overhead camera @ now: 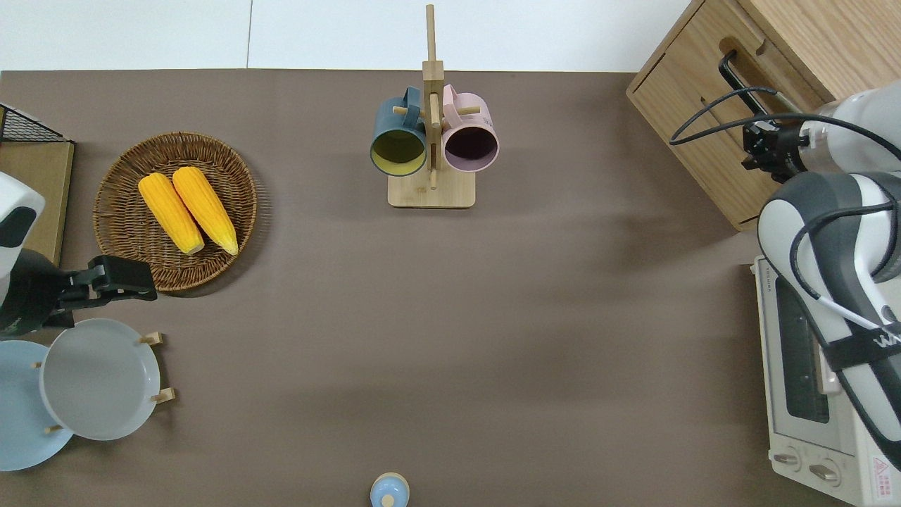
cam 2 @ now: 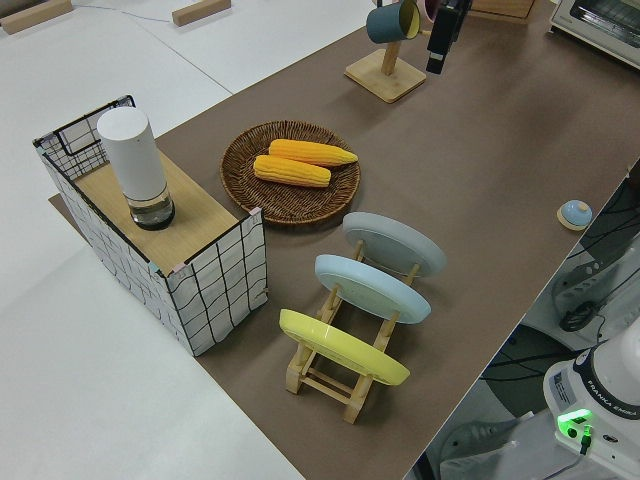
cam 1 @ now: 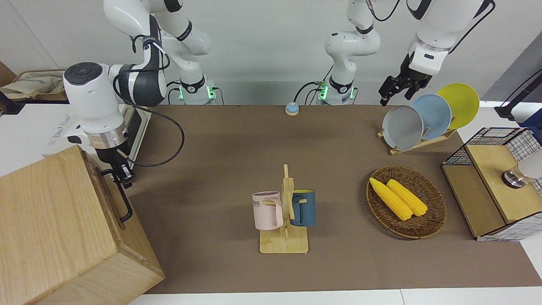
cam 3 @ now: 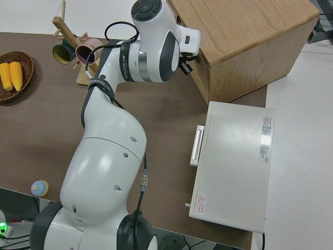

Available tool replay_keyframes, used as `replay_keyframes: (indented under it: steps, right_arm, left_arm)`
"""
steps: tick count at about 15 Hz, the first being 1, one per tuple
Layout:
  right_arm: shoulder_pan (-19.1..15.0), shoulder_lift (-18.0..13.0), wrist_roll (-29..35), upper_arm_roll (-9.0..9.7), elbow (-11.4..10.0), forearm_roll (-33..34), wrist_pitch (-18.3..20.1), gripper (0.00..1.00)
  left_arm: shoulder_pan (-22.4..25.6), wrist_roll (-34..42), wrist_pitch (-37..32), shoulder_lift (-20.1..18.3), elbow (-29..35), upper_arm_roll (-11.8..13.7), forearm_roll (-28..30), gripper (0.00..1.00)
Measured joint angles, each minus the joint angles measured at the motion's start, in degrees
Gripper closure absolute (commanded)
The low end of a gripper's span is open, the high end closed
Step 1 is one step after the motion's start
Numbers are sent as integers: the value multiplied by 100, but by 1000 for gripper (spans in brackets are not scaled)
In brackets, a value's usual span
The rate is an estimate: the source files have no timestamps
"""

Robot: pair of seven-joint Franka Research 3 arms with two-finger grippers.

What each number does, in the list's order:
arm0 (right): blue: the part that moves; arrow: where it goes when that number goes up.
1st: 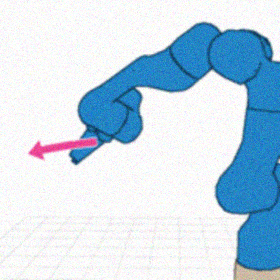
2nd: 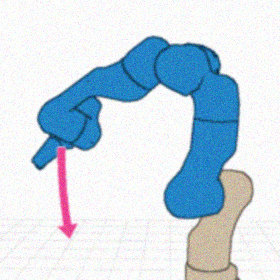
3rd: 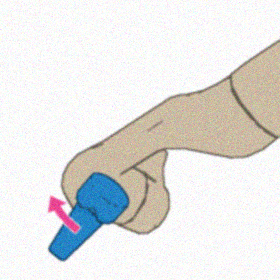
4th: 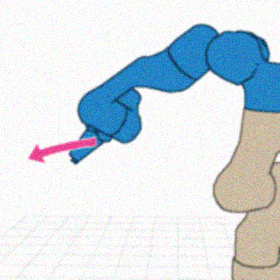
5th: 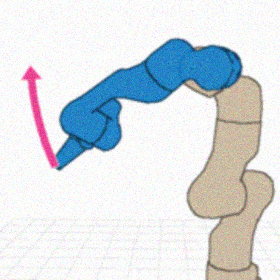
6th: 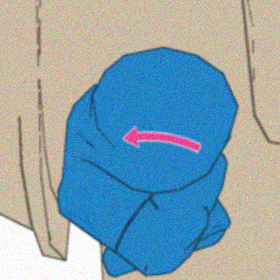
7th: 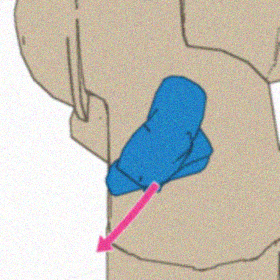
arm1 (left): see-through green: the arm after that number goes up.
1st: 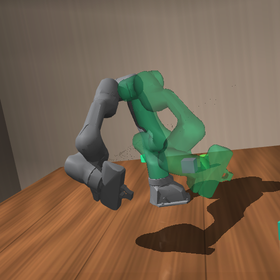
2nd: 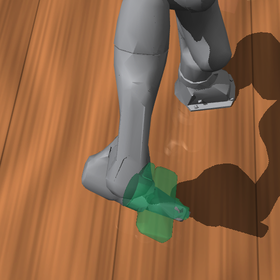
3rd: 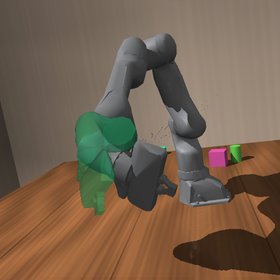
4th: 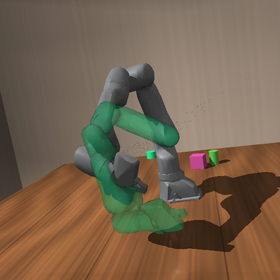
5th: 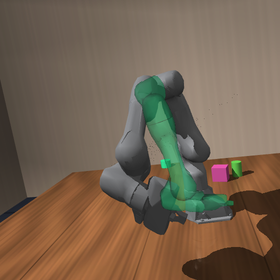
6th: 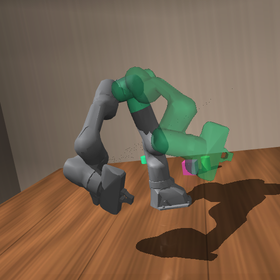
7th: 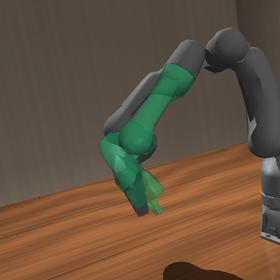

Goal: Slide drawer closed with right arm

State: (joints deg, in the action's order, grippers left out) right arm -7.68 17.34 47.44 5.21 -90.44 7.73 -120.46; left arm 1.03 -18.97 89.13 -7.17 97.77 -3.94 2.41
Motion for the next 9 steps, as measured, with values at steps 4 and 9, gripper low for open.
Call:
replay_keyframes:
  steps: [4,9]
  right_arm:
    - [66,-32,-120,64,56,74,74,866]
    - [326,-259,-564,279,53,77,571,11]
  left_arm:
    - [0,0,0,0,0,0,0,7]
    - [0,0,0,0,0,0,0,7]
